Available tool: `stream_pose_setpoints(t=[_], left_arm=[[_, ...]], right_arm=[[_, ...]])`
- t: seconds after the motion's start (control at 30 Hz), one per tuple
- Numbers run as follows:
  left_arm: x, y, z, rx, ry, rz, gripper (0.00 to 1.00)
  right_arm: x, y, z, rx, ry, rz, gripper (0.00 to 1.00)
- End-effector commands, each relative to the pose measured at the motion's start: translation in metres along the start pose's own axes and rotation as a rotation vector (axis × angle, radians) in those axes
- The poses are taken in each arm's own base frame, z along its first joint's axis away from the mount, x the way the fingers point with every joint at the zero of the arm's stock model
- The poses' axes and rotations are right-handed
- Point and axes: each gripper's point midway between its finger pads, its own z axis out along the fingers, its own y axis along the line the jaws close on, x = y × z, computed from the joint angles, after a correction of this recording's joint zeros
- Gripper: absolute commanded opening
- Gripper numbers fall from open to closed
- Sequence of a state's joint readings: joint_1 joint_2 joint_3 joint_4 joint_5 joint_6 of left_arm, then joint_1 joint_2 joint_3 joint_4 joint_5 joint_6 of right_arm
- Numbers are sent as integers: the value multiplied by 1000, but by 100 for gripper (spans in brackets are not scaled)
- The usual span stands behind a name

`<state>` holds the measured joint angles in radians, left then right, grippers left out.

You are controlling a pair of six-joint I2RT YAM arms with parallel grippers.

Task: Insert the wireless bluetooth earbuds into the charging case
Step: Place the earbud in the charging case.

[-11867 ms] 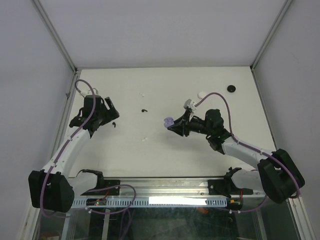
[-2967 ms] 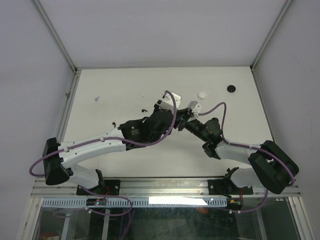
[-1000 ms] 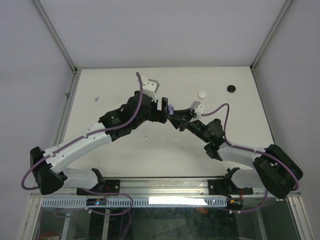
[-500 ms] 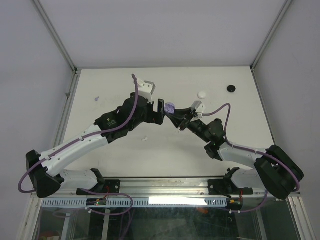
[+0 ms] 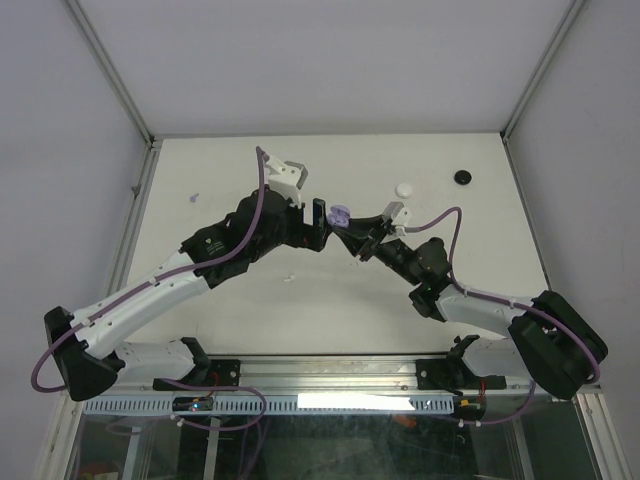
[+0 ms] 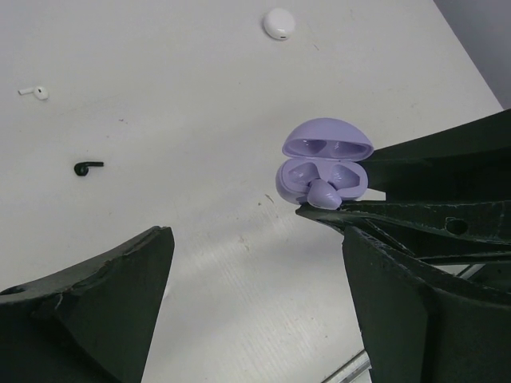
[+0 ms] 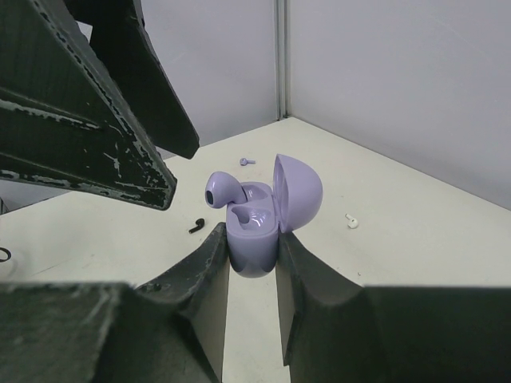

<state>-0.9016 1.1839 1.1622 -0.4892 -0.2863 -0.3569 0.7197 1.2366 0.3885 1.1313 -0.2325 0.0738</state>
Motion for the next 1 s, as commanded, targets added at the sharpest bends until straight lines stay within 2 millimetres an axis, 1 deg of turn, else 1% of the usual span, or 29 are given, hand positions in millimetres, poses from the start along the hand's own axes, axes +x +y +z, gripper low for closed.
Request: stream_pose_setpoints(t=[0.0,0.17,0.4,0.73,0.97], left_arm=[[-37,-20,-11,90,-101,-50,89],[-42,-22,1,71,-103,-57,90],[-34,-16,12,29,-85,-50,90],[-31,6,4,-33,-100,-48,89],[-30,14,2,-51,-97,-49,89]], right_arm=[[-33,1,5,-3,-106,-31,0],[-35,1,4,-3,-109,-31,0],[-37,1,3,1,-108,-34,0],[-36,2,2,-3,-109,-32,0],[-38,2,2,-7,-114,-34,0]])
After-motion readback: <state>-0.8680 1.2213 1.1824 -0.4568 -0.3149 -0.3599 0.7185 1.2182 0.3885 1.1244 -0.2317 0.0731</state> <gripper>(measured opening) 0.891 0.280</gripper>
